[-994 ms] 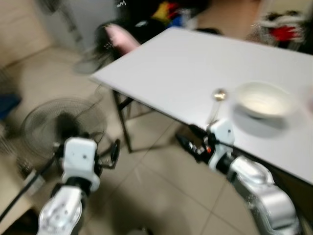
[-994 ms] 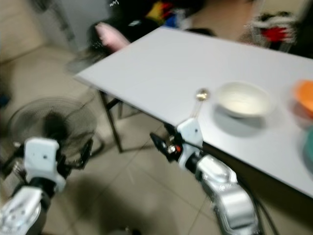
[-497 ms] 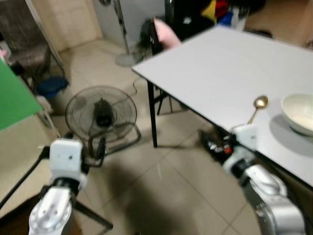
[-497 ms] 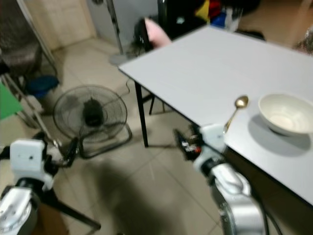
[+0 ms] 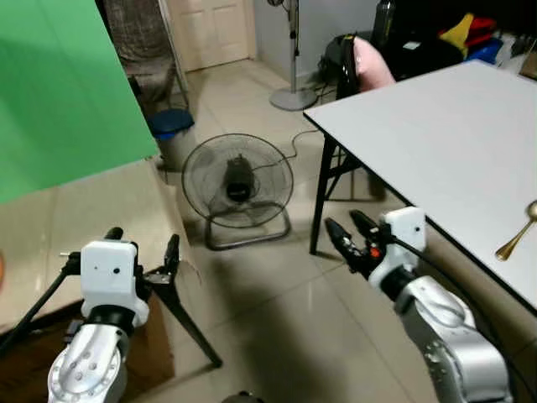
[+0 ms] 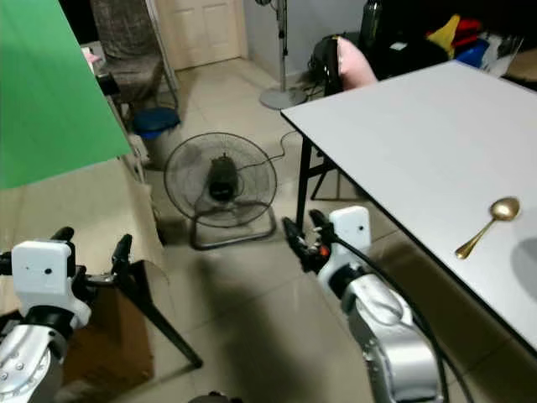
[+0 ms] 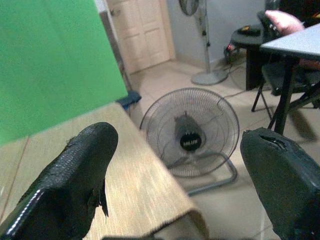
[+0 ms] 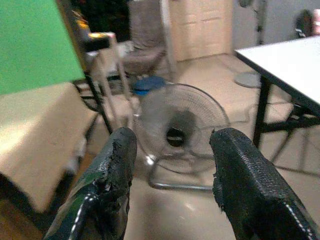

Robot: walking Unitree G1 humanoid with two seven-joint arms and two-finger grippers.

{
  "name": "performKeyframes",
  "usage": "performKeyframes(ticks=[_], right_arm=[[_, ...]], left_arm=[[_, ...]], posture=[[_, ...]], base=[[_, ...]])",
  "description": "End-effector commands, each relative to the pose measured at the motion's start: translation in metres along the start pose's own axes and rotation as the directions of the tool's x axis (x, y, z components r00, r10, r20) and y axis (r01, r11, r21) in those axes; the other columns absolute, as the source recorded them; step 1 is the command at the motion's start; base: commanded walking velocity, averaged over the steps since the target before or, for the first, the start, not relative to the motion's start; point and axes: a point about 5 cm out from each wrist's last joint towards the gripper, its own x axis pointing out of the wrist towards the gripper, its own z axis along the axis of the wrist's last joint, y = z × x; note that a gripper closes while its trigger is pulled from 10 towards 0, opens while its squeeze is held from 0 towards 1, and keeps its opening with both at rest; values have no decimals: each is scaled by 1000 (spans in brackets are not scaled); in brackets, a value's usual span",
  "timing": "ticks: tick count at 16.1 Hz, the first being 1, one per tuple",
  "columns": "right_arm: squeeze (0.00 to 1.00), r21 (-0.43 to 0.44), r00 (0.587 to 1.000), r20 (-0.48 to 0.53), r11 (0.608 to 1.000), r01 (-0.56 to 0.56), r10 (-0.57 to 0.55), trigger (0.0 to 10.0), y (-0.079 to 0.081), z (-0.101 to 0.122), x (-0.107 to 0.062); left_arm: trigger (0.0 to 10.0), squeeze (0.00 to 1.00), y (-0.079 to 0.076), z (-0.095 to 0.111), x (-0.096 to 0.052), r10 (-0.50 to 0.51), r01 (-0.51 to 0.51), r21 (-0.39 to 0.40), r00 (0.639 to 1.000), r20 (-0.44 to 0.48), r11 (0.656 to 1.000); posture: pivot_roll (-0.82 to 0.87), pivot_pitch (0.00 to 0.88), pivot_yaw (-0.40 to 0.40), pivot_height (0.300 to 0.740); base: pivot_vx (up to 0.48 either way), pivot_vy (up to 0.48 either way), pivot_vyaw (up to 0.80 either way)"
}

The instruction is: Setting the table

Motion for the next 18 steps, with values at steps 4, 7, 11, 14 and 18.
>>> performKeyframes(ticks=[4, 7, 11, 14, 18], right_arm=[[0, -27, 1000, -11, 999, 24, -25, 10000, 0, 1, 4], [0, -28, 999, -13, 999, 31, -31, 10000, 0, 1, 4], [0, -51, 1000, -11, 999, 11, -12, 10000, 5, 2, 9], [0, -39, 1000, -12, 999, -7, 6, 10000, 5, 3, 13], [0, -36, 1000, -14, 999, -27, 26, 10000, 9, 2, 17]], left_arm=[[10000, 0, 5, 5, 2, 16, -16, 18, 1000, 14, 1000], [10000, 0, 4, 5, 3, 18, -18, 9, 1000, 14, 1000], [10000, 0, 4, 5, 1, 26, -26, 8, 1000, 13, 1000], [10000, 0, 5, 6, -2, 40, -40, 13, 999, 18, 999], [10000, 0, 8, 8, -4, 51, -51, 19, 998, 21, 998]], posture=[[-28, 0, 82, 740], [-27, 0, 72, 740], [-14, 0, 48, 740], [5, 0, 31, 740], [19, 0, 26, 740]], base=[[0, 340, 0], [0, 341, 0], [0, 341, 0], [0, 339, 0], [0, 337, 0]])
